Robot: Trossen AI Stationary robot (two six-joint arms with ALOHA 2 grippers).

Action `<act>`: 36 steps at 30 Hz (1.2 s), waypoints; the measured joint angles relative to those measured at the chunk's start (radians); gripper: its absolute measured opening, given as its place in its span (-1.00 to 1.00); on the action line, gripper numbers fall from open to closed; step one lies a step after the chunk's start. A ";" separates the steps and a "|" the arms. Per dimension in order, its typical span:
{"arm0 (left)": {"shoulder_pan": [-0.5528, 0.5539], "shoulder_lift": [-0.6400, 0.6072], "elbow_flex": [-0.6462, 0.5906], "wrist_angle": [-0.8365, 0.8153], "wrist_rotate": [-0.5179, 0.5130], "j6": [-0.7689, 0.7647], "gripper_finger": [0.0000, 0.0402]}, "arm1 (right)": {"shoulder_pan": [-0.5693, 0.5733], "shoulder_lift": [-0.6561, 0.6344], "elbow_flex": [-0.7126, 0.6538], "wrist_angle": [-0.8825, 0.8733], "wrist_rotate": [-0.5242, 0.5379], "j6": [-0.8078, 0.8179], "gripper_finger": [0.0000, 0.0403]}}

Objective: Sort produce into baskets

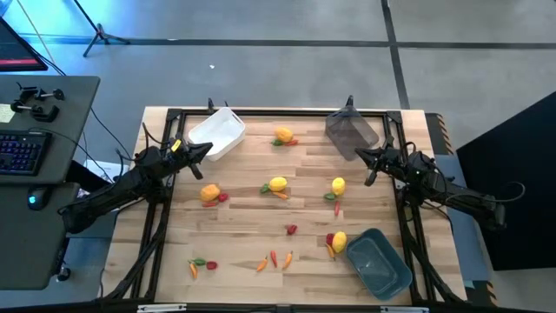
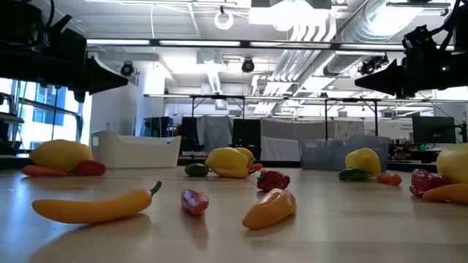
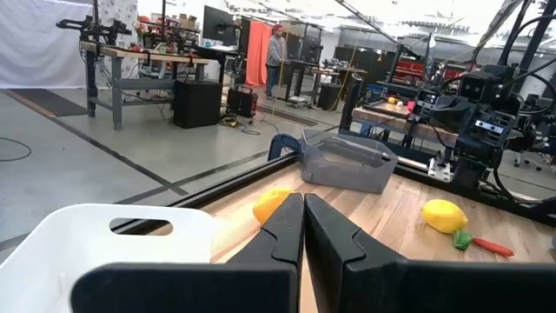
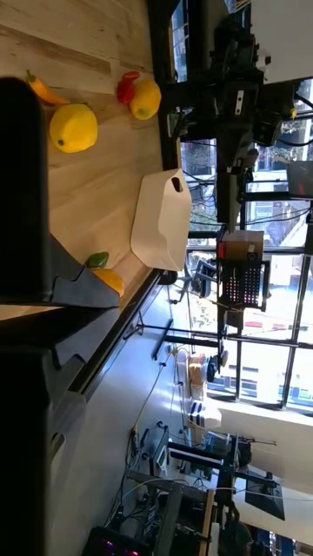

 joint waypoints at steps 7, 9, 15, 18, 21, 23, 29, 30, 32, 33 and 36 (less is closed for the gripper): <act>0.000 0.000 0.000 0.000 0.000 0.000 -1.00 | 0.000 0.000 0.000 0.000 0.000 0.000 -1.00; 0.000 0.000 0.000 0.000 0.000 0.000 -1.00 | 0.000 0.000 0.000 0.000 0.000 0.000 -1.00; 0.000 0.000 0.000 0.000 0.000 0.000 -1.00 | 0.000 0.000 0.000 0.000 0.000 0.000 -1.00; 0.000 0.000 0.000 0.000 0.000 0.000 -1.00 | 0.000 0.000 0.000 0.000 0.000 0.000 -1.00; 0.000 0.000 0.000 0.000 0.000 -0.002 -1.00 | 0.000 0.000 0.000 0.000 0.000 0.000 -1.00; 0.000 0.000 0.000 0.000 0.000 -0.016 -1.00 | 0.000 0.000 0.000 0.000 0.000 0.000 -1.00; 0.000 0.000 0.000 0.004 0.000 -0.036 -1.00 | 0.000 0.000 0.000 0.000 0.000 0.000 -1.00; 0.000 0.000 0.000 0.020 -0.004 -0.038 -1.00 | 0.000 0.000 0.000 0.000 0.000 0.000 -1.00; 0.000 0.000 0.000 0.066 -0.014 -0.056 -1.00 | 0.000 0.000 0.000 0.000 0.000 0.000 -1.00; 0.000 0.000 0.000 0.082 -0.015 -0.069 -1.00 | 0.000 0.000 0.000 0.000 0.000 0.000 -1.00; 0.000 0.000 0.000 0.119 -0.009 -0.097 -1.00 | 0.000 0.000 0.000 0.000 0.000 0.000 -1.00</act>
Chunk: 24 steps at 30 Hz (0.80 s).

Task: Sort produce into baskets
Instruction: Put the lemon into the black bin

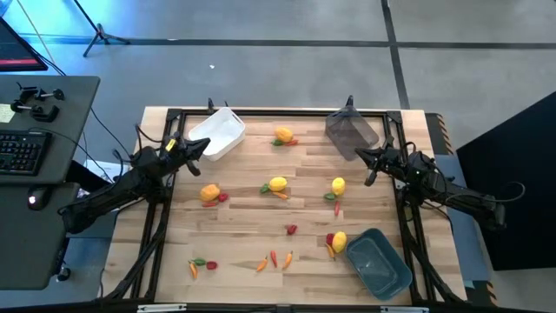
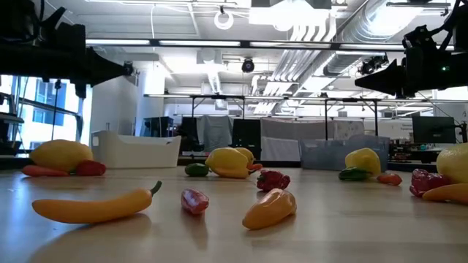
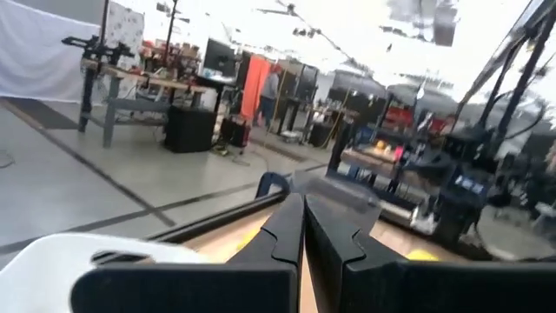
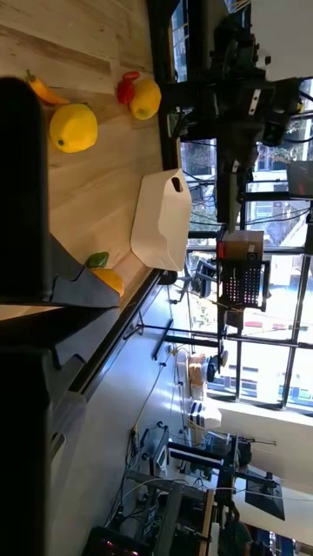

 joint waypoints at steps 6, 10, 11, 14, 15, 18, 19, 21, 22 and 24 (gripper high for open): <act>0.000 0.000 0.000 0.044 -0.034 0.058 -1.00 | 0.000 0.000 0.000 0.000 0.000 0.000 -1.00; 0.000 0.002 0.000 0.060 -0.010 0.078 -1.00 | 0.000 0.000 0.000 0.000 0.000 0.000 -1.00; 0.000 0.007 0.000 0.060 0.021 0.098 -1.00 | 0.000 0.000 0.000 0.000 0.000 0.000 -1.00; -0.005 0.042 0.022 0.000 0.093 0.115 -1.00 | 0.000 0.000 0.000 0.000 0.000 0.000 -1.00; -0.005 0.062 0.032 -0.015 0.107 0.116 -1.00 | 0.000 0.000 0.000 0.000 0.000 0.000 -1.00; -0.005 0.127 0.058 -0.061 0.137 0.116 -1.00 | 0.000 0.000 0.000 0.000 0.000 0.000 -1.00; -0.005 0.154 0.065 -0.068 0.144 0.114 -1.00 | 0.000 0.000 0.000 0.000 0.000 0.000 -1.00; -0.005 0.208 0.085 -0.083 0.153 0.090 -1.00 | 0.000 0.000 0.000 0.000 0.000 0.000 -1.00; -0.005 0.236 0.099 -0.105 0.161 0.072 -1.00 | 0.000 0.000 0.000 0.000 0.000 0.000 -1.00; -0.005 0.292 0.134 -0.162 0.180 0.054 -1.00 | 0.000 0.000 0.000 0.000 0.000 0.000 -1.00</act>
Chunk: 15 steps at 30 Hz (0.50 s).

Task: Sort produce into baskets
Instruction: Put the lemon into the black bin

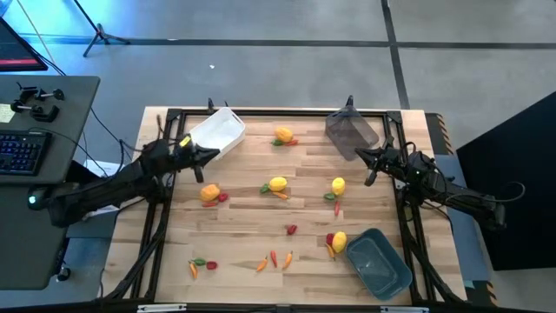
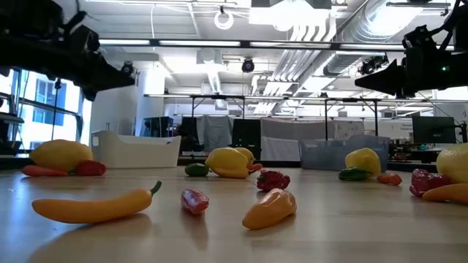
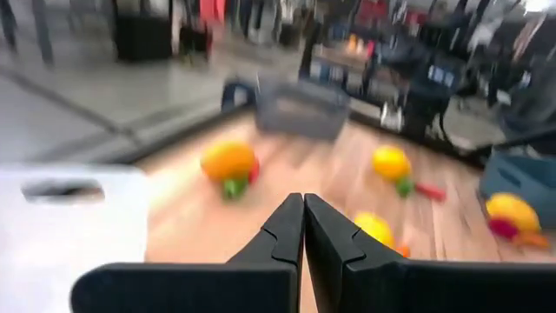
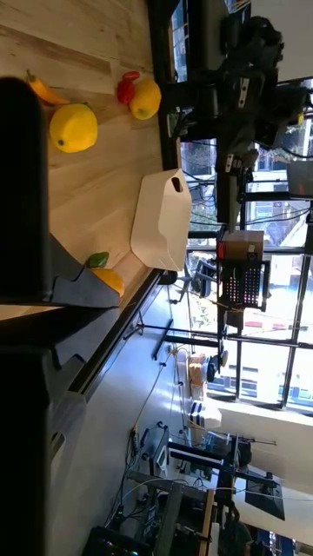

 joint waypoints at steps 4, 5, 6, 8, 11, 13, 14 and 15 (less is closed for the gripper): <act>0.000 0.116 0.053 -0.071 0.030 -0.016 -1.00 | 0.000 0.000 0.000 0.000 0.000 0.000 -1.00; 0.000 0.144 0.061 -0.070 0.030 -0.034 -1.00 | 0.000 0.000 0.000 0.000 0.000 0.000 -1.00; 0.000 0.169 0.069 -0.071 0.033 -0.049 -1.00 | 0.000 0.000 0.000 0.000 0.000 0.000 -1.00; 0.000 0.217 0.089 -0.071 0.049 -0.063 -1.00 | 0.000 0.000 0.000 0.000 0.000 0.000 -1.00; 0.000 0.272 0.129 -0.070 0.059 -0.069 -1.00 | 0.000 0.000 0.000 0.000 0.000 0.000 -1.00; 0.000 0.300 0.163 -0.070 0.067 -0.048 -1.00 | 0.000 0.000 0.000 0.000 0.000 0.000 -1.00; 0.000 0.311 0.184 -0.070 0.090 -0.024 -1.00 | 0.000 0.000 0.000 0.000 0.000 0.000 -1.00; 0.000 0.319 0.206 -0.070 0.128 -0.001 -1.00 | 0.000 0.000 0.000 0.000 0.000 0.000 -1.00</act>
